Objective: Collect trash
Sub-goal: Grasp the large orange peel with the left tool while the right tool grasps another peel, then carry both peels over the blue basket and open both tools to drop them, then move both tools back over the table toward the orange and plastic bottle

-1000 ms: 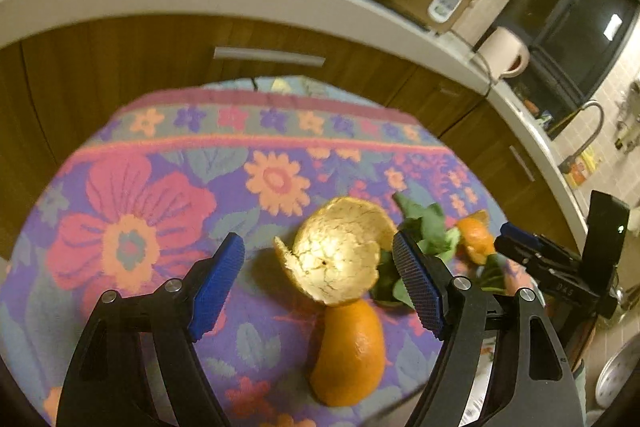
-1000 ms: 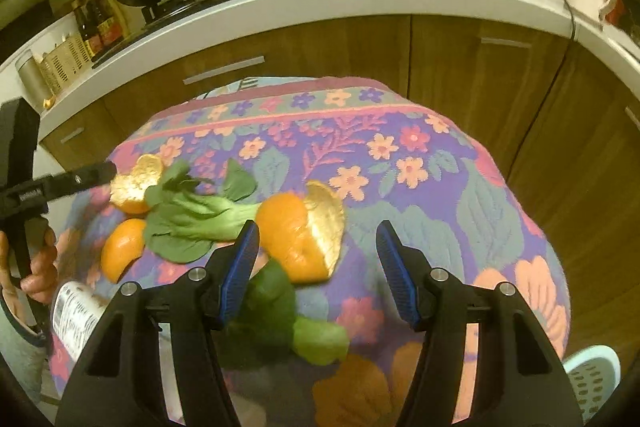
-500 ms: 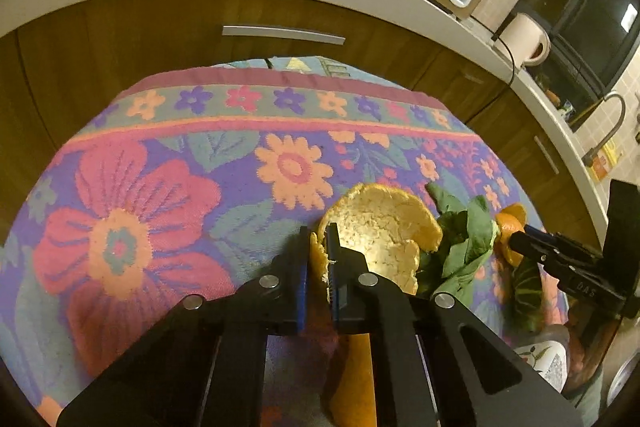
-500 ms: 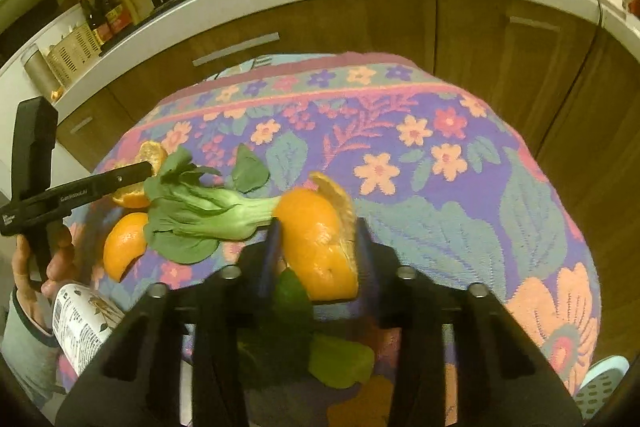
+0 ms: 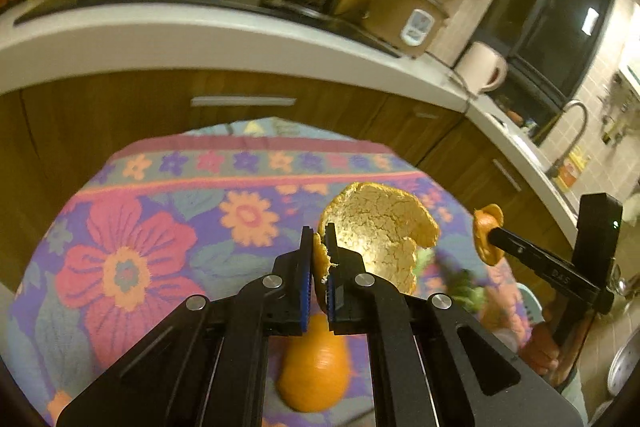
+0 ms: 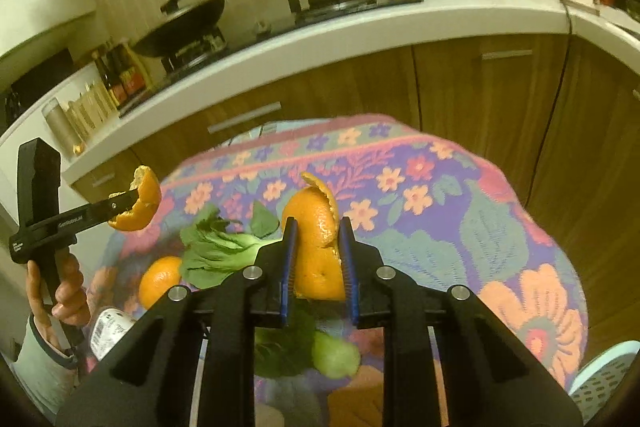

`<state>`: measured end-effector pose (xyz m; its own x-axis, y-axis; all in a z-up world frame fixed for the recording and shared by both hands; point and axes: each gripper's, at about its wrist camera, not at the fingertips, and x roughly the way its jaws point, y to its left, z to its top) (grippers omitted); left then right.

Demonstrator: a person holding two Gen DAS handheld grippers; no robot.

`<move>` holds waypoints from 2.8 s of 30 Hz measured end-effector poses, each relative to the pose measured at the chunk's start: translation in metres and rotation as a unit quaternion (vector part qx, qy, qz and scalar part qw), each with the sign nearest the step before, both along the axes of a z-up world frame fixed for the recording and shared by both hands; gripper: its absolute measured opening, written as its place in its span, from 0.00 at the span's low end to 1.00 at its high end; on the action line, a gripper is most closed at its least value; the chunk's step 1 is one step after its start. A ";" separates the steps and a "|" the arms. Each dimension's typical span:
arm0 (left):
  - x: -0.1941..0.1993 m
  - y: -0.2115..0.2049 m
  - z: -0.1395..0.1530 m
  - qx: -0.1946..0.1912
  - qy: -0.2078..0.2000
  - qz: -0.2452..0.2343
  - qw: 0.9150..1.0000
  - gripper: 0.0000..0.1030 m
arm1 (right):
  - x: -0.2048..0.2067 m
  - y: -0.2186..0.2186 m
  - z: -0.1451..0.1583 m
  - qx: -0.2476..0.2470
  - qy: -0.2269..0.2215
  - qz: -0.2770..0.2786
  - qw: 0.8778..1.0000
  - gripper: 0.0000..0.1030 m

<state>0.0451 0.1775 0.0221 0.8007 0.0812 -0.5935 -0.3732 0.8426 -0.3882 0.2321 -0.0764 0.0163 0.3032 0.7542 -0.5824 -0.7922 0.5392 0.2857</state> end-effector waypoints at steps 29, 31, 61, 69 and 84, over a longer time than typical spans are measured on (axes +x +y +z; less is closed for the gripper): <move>0.063 -0.233 0.032 0.070 -0.008 -0.194 0.978 0.03 | -0.026 -0.226 0.017 0.035 -0.045 -0.152 0.987 0.17; 0.069 -0.251 0.029 0.072 -0.004 -0.208 0.976 0.03 | -0.027 -0.246 0.014 0.035 -0.043 -0.168 0.984 0.17; 0.119 -0.375 -0.043 0.059 0.066 -0.331 0.940 0.31 | -0.022 -0.336 -0.081 -0.035 0.064 -0.284 0.956 0.37; 0.101 -0.361 -0.019 0.071 0.038 -0.329 0.941 0.45 | -0.034 -0.325 -0.072 -0.015 0.056 -0.270 0.961 0.50; 0.024 -0.267 0.045 0.093 -0.037 -0.259 0.961 0.53 | -0.076 -0.200 -0.004 0.008 -0.007 -0.122 0.992 0.50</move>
